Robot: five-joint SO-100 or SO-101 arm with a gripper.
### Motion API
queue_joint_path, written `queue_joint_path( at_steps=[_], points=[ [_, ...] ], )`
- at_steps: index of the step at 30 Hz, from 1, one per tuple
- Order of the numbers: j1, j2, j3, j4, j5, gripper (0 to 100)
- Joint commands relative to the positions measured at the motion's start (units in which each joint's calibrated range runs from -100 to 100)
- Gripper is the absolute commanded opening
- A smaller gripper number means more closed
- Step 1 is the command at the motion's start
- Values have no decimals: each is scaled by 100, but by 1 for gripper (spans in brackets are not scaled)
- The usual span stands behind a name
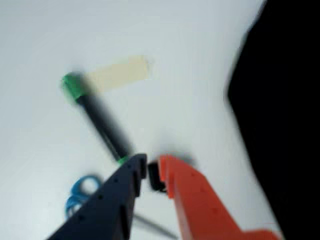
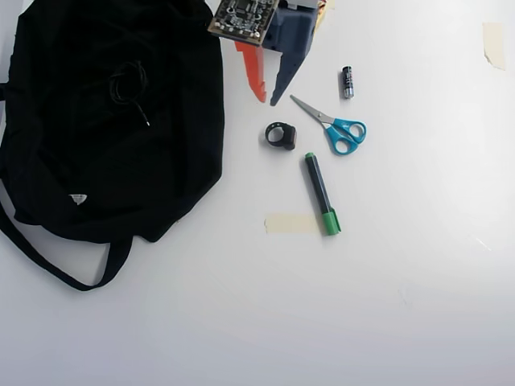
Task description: Put the cable into the black bag
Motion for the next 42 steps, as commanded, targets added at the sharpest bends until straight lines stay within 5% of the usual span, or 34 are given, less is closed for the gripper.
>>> queue_joint_path(
  at_steps=[1, 18, 32, 42],
  points=[
    [-289, -236, -45, 222, -448, 2],
    [-341, -925, 934, 274, 108, 2],
    [-775, -3945, 5705, -2250, 108, 2],
    [-1141, -5945, 8634, -2982, 113, 2]
  ],
)
